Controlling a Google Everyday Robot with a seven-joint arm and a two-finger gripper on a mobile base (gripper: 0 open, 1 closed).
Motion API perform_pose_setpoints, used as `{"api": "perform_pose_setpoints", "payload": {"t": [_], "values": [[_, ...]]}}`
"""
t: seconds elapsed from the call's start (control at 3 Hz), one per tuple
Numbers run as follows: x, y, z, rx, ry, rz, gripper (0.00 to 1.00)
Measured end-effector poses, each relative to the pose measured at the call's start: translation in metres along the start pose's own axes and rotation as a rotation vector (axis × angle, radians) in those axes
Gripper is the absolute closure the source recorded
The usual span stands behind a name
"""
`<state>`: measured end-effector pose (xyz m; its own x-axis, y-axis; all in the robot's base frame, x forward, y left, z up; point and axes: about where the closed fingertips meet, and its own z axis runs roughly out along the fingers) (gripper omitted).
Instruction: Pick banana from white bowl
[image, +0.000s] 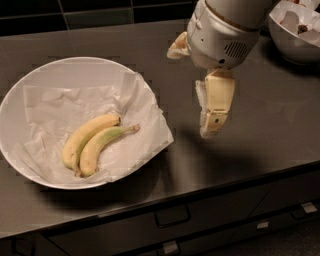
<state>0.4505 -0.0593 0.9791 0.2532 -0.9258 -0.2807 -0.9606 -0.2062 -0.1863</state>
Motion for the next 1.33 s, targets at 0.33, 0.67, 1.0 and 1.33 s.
{"api": "perform_pose_setpoints", "payload": {"t": [0.33,0.67,1.0,1.33], "values": [[-0.025,-0.015,0.007,-0.006,-0.026,-0.058,0.00],[-0.062,-0.032,0.024,-0.054,-0.061,-0.147,0.00],[-0.080,-0.040,0.046,-0.097,-0.100,-0.172,0.05],[-0.089,-0.037,0.065,-0.128,-0.132,-0.164,0.15]]}}
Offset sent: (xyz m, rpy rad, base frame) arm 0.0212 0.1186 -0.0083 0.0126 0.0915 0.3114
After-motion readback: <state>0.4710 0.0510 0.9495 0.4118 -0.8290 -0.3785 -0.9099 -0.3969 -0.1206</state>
